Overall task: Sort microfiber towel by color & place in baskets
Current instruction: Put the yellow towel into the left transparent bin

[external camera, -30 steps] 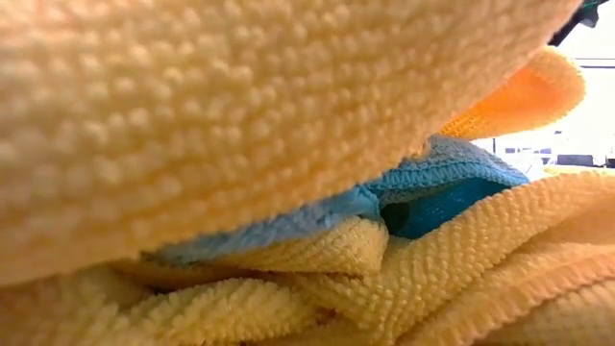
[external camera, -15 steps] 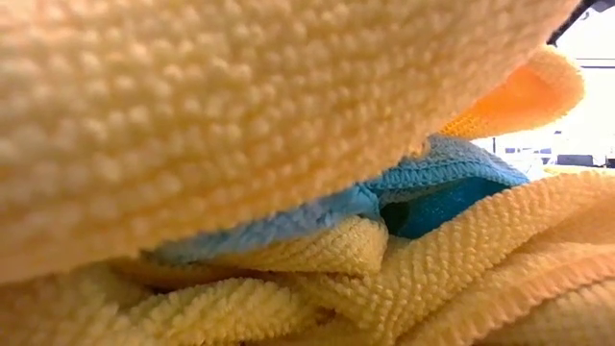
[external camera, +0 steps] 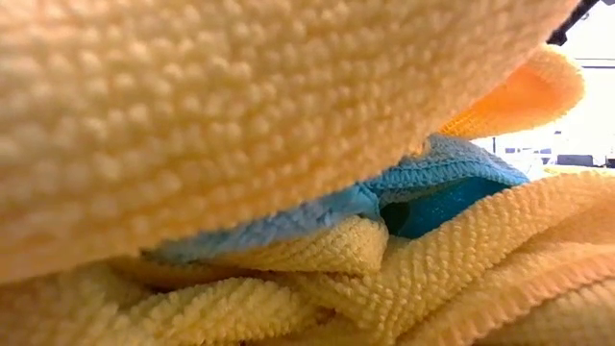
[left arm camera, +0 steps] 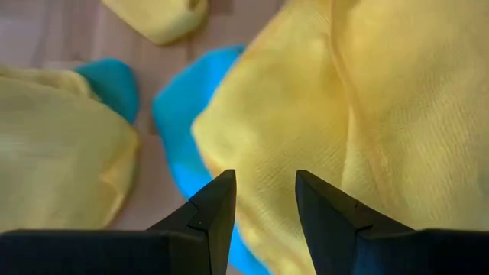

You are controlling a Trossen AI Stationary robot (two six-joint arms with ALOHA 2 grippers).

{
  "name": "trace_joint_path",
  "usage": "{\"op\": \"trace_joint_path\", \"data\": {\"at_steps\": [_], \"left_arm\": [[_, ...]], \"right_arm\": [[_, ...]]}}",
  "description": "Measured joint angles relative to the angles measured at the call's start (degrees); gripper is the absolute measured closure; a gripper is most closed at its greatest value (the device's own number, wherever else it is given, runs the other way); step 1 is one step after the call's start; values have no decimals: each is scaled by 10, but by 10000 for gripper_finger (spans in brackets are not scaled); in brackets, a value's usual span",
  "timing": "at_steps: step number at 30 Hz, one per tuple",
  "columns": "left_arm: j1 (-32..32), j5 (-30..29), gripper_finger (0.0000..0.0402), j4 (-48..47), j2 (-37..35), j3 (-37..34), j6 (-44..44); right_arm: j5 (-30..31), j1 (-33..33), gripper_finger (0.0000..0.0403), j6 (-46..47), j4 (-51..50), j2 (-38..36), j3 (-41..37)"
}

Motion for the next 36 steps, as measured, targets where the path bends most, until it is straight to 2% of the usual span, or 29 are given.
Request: {"op": "trace_joint_path", "data": {"at_steps": [5, 9, 11, 14, 16, 24, 28, 32, 36], "left_arm": [[-13, 17, 275, -1, 29, 7, -1], [-16, 14, 285, 3, 37, 8, -36], [-15, 16, 308, 0, 38, 8, -49], [-15, 17, 371, -4, 32, 8, -48], [-15, 17, 392, -5, 20, 8, -45], [-16, -28, 401, -70, -68, 8, -13], [-15, -31, 401, -82, -112, 8, -17], [-18, -12, 400, -78, -116, 8, -45], [-25, 24, 388, -64, -84, 8, -76]], "right_arm": [[23, 26, 309, 21, 0, 3, 0], [31, 40, 309, 22, 3, 7, 0], [32, 43, 309, 24, 2, 9, 0], [48, 47, 309, 24, 2, 14, 0], [59, 49, 309, 32, 6, 21, 0], [59, 91, 309, 23, 74, 66, -43], [66, 123, 309, 20, 126, 68, -68], [77, 153, 309, 47, 135, 69, -72], [108, 182, 309, 60, 147, 76, -72]]}}
